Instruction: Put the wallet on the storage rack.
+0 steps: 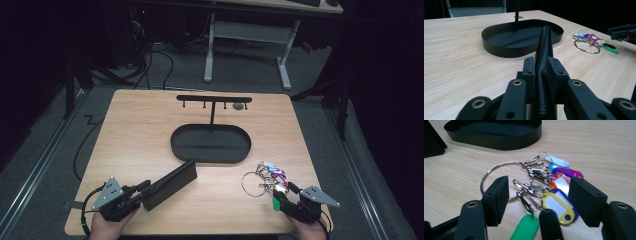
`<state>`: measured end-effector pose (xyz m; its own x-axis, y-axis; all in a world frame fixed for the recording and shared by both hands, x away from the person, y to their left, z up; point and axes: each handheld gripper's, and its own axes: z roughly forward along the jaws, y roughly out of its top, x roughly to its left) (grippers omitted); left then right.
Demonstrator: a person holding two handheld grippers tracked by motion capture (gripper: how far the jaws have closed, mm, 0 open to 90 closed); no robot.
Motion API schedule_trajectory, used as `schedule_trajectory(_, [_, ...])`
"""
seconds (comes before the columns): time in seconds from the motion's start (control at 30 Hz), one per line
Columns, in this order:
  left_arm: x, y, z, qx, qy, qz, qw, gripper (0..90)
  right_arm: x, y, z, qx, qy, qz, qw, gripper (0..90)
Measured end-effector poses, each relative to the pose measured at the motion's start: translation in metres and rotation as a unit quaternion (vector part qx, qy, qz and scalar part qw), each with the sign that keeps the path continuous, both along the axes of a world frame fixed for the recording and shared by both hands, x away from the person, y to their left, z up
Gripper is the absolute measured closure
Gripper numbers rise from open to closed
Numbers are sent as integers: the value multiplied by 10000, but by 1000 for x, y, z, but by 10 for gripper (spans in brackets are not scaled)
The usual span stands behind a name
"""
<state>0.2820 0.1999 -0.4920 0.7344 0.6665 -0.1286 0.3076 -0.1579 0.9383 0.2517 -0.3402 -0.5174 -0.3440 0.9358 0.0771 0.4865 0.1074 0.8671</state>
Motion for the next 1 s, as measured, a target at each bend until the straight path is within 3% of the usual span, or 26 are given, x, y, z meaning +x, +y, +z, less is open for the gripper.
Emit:
schedule_trajectory(0.07, [0, 0, 0, 23, 25, -32, 10000, 700, -1, 0, 0, -3, -12, -5, 10000, 334])
schedule_trajectory(0.2, [-1, -4, -2, 265, 61, -89, 9996, 626, -1, -1, 0, -10, -19, 1, 10000, 334])
schedule_trajectory(0.37, [-1, -10, 0, 601, 12, -28, 9982, 597, -1, -1, 0, -17, -16, 19, 10000, 334])
schedule_trajectory(0.5, [-3, -16, 0, 938, -10, -43, 9956, 585, -2, -2, 0, -9, -9, -1, 10000, 334])
schedule_trajectory(0.63, [-6, -23, 2, 1311, -39, 35, 9914, 581, -2, -2, 0, 13, -12, 2, 10000, 334])
schedule_trajectory(0.83, [-9, -26, 7, 1578, 115, 80, 9874, 622, -2, -1, 10, -257, -54, 207, 9994, 330])
schedule_trajectory(0.9, [-7, -28, 8, 1626, 235, 74, 9864, 615, -3, 1, 16, -415, -96, 313, 9986, 329])
schedule_trajectory(1.0, [-7, -29, 11, 1621, 407, 157, 9858, 589, 1, 5, 27, -461, -55, 481, 9978, 328])
